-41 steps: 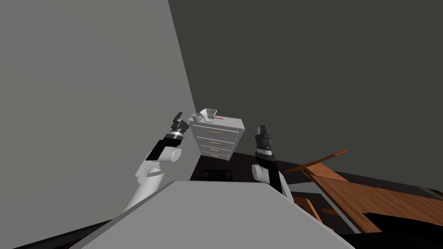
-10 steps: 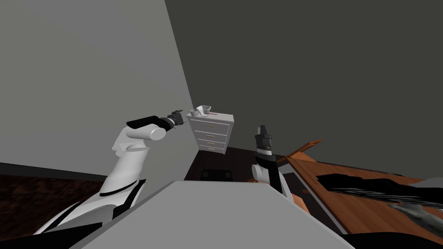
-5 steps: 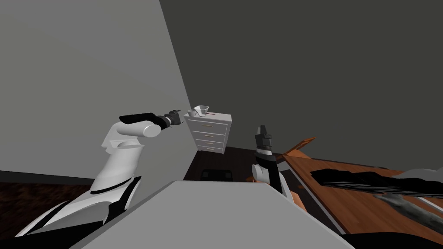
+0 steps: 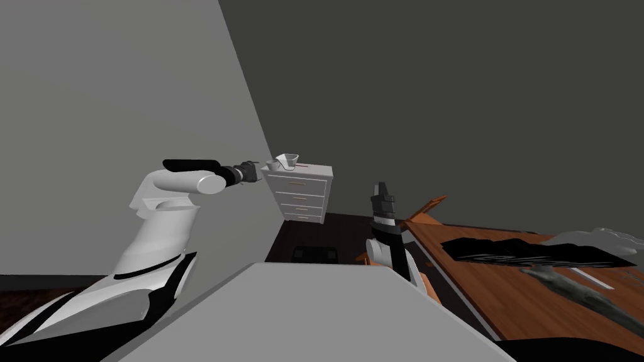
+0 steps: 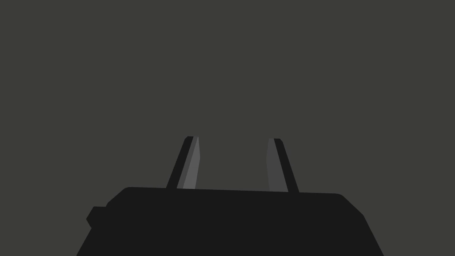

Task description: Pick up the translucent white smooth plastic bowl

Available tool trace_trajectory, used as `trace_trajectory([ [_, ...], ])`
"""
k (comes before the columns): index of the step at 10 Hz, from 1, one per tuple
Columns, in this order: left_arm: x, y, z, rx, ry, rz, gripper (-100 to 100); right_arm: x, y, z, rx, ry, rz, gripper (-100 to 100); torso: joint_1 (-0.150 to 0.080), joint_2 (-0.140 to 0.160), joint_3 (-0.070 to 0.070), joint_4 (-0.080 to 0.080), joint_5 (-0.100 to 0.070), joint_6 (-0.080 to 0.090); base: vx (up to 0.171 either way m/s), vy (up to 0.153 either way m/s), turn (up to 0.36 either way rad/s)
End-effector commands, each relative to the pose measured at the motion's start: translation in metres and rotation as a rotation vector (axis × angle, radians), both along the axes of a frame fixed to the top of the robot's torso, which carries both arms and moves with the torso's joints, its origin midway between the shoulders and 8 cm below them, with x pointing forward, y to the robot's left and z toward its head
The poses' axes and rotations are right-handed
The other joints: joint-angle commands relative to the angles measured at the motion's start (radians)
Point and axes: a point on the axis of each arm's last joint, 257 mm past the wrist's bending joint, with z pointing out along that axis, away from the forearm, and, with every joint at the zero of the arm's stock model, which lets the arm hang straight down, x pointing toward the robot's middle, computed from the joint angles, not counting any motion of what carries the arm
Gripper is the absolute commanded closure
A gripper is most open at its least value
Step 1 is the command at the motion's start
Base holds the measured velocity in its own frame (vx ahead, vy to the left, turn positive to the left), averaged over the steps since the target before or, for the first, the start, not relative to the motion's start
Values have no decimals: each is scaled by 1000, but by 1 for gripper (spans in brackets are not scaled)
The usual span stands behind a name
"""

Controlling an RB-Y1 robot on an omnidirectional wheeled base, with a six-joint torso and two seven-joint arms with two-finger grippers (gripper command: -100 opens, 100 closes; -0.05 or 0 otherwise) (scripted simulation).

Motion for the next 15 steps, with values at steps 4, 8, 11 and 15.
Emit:
trace_trajectory([
  [4,-11,25,-4,7,98,35,-100,0,0,0,0,0,0,0,0,-1,-1,0,0,-1,31,-21,-82],
  [8,-29,57,-3,12,201,86,-100,0,0,0,0,0,0,0,0,-2,-1,0,0,0,48,-18,-147],
  [11,-47,87,4,15,276,136,-100,0,0,0,0,0,0,0,1,-3,-2,-1,0,-1,68,-11,-159],
  [15,-72,112,9,13,366,189,-100,0,0,0,0,0,0,0,1,-3,-2,-1,0,-1,67,-9,-143],
])
